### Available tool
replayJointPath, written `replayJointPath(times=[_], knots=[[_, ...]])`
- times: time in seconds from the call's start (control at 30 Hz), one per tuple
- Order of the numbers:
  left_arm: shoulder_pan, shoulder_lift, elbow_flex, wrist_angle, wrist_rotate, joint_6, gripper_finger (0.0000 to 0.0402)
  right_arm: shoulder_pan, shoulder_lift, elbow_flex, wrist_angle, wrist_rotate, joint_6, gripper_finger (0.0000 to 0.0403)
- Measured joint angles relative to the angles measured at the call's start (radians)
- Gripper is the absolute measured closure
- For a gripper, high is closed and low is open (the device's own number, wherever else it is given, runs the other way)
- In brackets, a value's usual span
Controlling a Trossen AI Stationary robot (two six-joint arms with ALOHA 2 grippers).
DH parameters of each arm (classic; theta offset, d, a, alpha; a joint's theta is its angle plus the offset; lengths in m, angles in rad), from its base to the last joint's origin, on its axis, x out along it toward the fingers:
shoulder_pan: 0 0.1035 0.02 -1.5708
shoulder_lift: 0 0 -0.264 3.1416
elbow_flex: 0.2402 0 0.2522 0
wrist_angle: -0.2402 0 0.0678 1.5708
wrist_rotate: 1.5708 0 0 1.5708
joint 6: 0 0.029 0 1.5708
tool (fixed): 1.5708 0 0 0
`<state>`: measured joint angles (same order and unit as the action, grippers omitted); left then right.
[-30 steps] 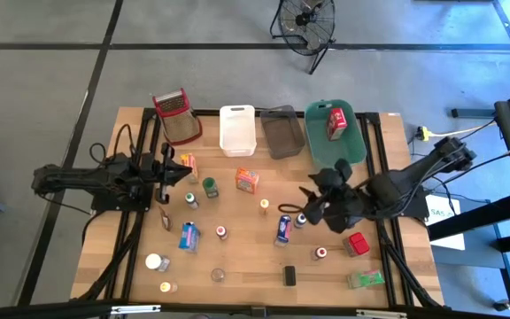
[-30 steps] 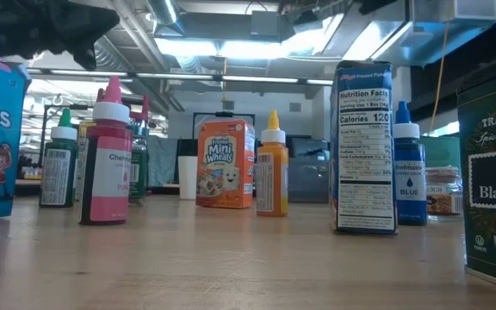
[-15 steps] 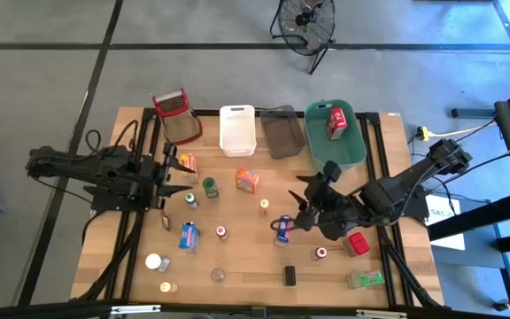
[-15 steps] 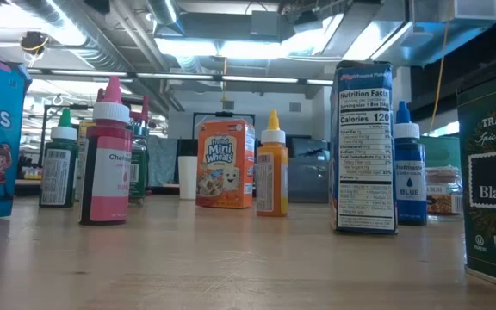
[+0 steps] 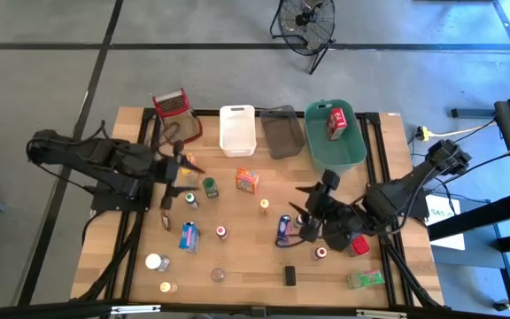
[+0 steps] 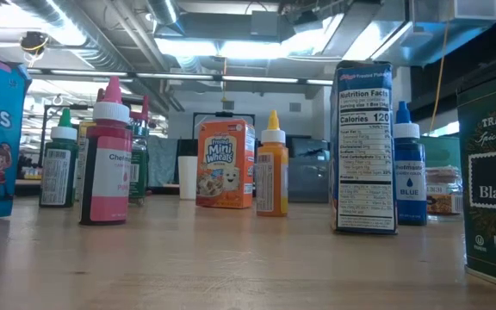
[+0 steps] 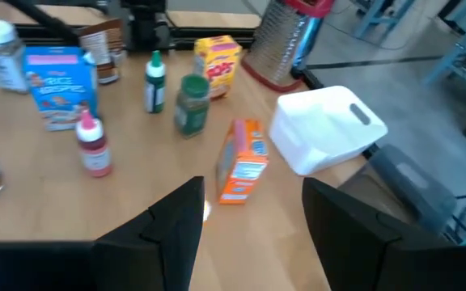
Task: Pick & Place Kitchen Items
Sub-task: Put the green seasoning bottle into the white bin
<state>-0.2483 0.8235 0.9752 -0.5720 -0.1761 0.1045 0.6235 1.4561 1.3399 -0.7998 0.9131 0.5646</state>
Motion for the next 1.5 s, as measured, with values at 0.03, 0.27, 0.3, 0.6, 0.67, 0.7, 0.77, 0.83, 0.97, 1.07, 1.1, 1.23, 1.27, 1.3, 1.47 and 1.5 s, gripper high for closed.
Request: replayJointPath(times=[0.03,0.27,0.3,0.6,0.67,0.7,0.77,0.83,0.97,1.07,1.1,1.23,1.27,1.3,1.47,1.5], knots=[[-0.014,0.008,0.000,-0.001,0.027,-0.015,0.0197,0.006,0.007,0.000,0.005,0.000,0.002,0.0192],[-0.161,0.103,0.002,-0.061,0.037,-0.122,0.0200,0.021,0.043,0.000,0.025,0.007,-0.022,0.0192],[-0.180,0.124,0.002,-0.052,0.037,-0.114,0.0201,0.021,0.043,0.000,0.025,0.008,-0.032,0.0192],[-0.225,0.238,0.002,0.049,-0.236,-0.074,0.0201,-0.016,0.042,0.000,0.026,0.063,-0.152,0.0192],[-0.225,0.236,0.002,0.052,-0.282,-0.003,0.0201,-0.026,0.042,0.000,0.023,0.064,-0.168,0.0192],[-0.225,0.231,0.002,0.051,-0.298,0.032,0.0201,-0.030,0.042,0.000,0.017,0.067,-0.172,0.0192],[-0.225,0.219,0.002,0.053,-0.307,0.046,0.0200,-0.038,0.042,0.000,0.008,0.078,-0.173,0.0192],[-0.224,0.210,0.002,0.056,-0.309,0.003,0.0199,-0.045,0.042,-0.005,0.002,0.082,-0.173,0.0192],[-0.204,0.206,0.002,0.049,-0.265,-0.080,0.0198,-0.064,0.042,-0.021,-0.002,0.082,-0.191,0.0192],[-0.191,0.207,0.002,0.046,-0.217,-0.102,0.0198,-0.085,0.042,-0.023,0.003,0.082,-0.206,0.0192],[-0.185,0.212,0.002,0.046,-0.217,-0.115,0.0198,-0.092,0.042,-0.023,0.005,0.082,-0.206,0.0192],[-0.145,0.234,0.002,0.034,-0.221,-0.143,0.0198,-0.117,0.042,-0.023,0.008,0.082,-0.207,0.0192],[-0.134,0.240,0.002,0.030,-0.216,-0.157,0.0198,-0.124,0.042,-0.023,0.008,0.082,-0.207,0.0192],[-0.124,0.247,0.002,0.020,-0.207,-0.171,0.0198,-0.129,0.042,-0.023,0.008,0.082,-0.207,0.0192],[-0.089,0.276,0.002,0.023,-0.220,-0.160,0.0198,-0.155,0.042,-0.023,0.012,0.082,-0.217,0.0192],[-0.088,0.277,0.002,0.030,-0.246,-0.150,0.0198,-0.160,0.042,-0.023,0.011,0.082,-0.217,0.0192]])
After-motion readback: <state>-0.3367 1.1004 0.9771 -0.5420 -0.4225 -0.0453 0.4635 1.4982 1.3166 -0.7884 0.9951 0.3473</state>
